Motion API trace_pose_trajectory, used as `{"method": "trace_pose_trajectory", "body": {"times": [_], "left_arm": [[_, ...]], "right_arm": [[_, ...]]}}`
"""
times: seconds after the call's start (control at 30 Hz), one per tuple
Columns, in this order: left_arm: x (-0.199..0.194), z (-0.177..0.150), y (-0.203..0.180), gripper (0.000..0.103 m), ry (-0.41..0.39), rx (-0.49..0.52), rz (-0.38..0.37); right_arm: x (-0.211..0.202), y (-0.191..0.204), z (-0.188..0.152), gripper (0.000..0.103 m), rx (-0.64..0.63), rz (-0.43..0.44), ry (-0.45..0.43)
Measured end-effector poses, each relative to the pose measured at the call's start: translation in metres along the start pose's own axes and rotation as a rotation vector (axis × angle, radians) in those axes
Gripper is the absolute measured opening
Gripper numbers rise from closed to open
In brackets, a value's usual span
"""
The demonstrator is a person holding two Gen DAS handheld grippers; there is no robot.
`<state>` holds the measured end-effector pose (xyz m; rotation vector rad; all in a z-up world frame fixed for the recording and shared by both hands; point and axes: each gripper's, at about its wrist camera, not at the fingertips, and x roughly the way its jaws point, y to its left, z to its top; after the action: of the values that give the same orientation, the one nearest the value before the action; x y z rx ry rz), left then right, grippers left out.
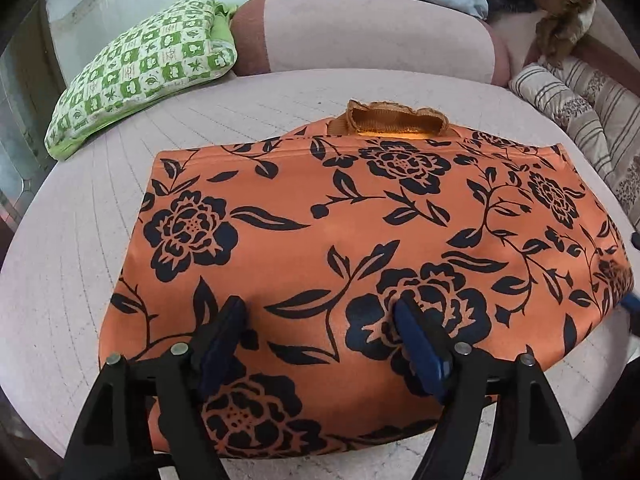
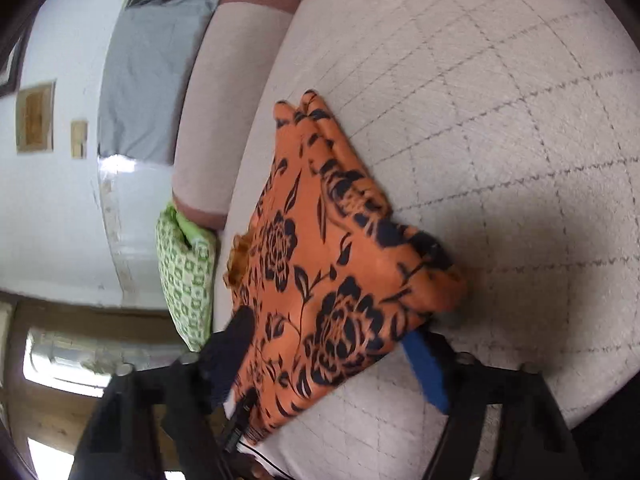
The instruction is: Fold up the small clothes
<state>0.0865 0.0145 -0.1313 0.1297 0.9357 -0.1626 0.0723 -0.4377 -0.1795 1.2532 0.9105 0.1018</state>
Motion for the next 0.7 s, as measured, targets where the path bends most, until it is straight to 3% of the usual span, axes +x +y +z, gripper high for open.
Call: {"method": "trace_pose_trajectory", "body": {"times": [0.07, 0.1, 0.17, 0.23, 0.3, 0.37, 0.43, 0.47, 0.5, 0.53, 0.6, 0.7], "left_arm": [[-0.009, 0.005, 0.002, 0.077, -0.010, -0.021, -0.021], [-0.015, 0.007, 0.002, 0.077, -0.032, -0.030, -0.025], [-0.030, 0.013, -0.002, 0.077, -0.112, -0.042, -0.035], [-0.026, 0.017, -0.009, 0.077, -0.114, -0.020, -0.046], [-0.008, 0.016, -0.020, 0.077, -0.048, 0.028, -0.041], [0.001, 0.013, -0.025, 0.077, -0.017, 0.045, -0.025], [-0.003, 0.014, -0.026, 0.077, -0.052, 0.024, -0.026], [-0.002, 0.015, -0.029, 0.077, -0.049, 0.024, -0.035], [0.000, 0.016, -0.031, 0.077, -0.043, 0.030, -0.037], [0.002, 0.016, -0.033, 0.077, -0.043, 0.035, -0.032], [0.013, 0.012, -0.034, 0.078, -0.022, 0.040, -0.013], [0.017, 0.008, -0.036, 0.080, -0.038, 0.046, -0.005]], "right_arm": [[-0.002, 0.008, 0.000, 0.042, -0.043, -0.028, -0.013], [-0.005, 0.013, -0.001, 0.038, -0.069, -0.039, -0.026], [-0.007, 0.023, -0.001, 0.038, -0.136, -0.090, -0.045], [0.000, 0.020, -0.001, 0.039, -0.159, -0.155, -0.028], [0.009, 0.008, -0.001, 0.048, -0.119, -0.171, 0.007], [0.005, 0.011, -0.001, 0.076, -0.112, -0.129, -0.008], [0.004, 0.020, -0.001, 0.078, -0.149, -0.137, -0.027], [0.006, 0.021, 0.000, 0.072, -0.177, -0.151, -0.033], [0.011, 0.017, 0.000, 0.057, -0.189, -0.147, -0.017], [0.015, 0.013, 0.001, 0.019, -0.174, -0.146, 0.000], [0.014, 0.006, 0.001, 0.016, -0.142, -0.153, 0.010], [-0.003, 0.031, -0.004, 0.016, -0.279, -0.251, -0.066]]}}
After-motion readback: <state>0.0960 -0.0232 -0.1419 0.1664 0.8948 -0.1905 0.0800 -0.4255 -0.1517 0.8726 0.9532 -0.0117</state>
